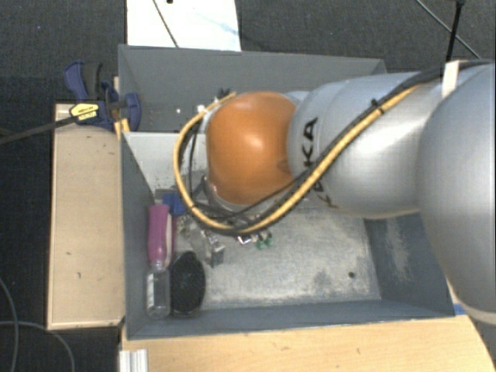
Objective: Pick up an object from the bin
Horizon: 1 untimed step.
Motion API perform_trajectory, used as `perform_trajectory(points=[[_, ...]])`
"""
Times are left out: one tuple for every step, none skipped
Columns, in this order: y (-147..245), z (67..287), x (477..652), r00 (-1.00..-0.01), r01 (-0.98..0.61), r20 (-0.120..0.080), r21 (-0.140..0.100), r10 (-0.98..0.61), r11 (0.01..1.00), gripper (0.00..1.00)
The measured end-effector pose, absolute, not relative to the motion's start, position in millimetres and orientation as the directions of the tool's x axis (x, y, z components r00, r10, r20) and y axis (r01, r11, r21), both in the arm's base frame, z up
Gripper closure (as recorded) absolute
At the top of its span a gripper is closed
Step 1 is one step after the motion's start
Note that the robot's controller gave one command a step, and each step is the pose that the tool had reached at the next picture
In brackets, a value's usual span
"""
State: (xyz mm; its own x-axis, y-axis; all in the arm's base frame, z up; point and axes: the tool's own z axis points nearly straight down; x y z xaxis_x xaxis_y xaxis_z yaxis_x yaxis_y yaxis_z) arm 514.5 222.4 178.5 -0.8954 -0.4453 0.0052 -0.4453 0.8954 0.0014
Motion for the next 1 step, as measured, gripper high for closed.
perform_trajectory(points=[[223.1,183.3,516.4,-0.896,-0.445,-0.003,0.001,-0.445,0.896,0.0]])
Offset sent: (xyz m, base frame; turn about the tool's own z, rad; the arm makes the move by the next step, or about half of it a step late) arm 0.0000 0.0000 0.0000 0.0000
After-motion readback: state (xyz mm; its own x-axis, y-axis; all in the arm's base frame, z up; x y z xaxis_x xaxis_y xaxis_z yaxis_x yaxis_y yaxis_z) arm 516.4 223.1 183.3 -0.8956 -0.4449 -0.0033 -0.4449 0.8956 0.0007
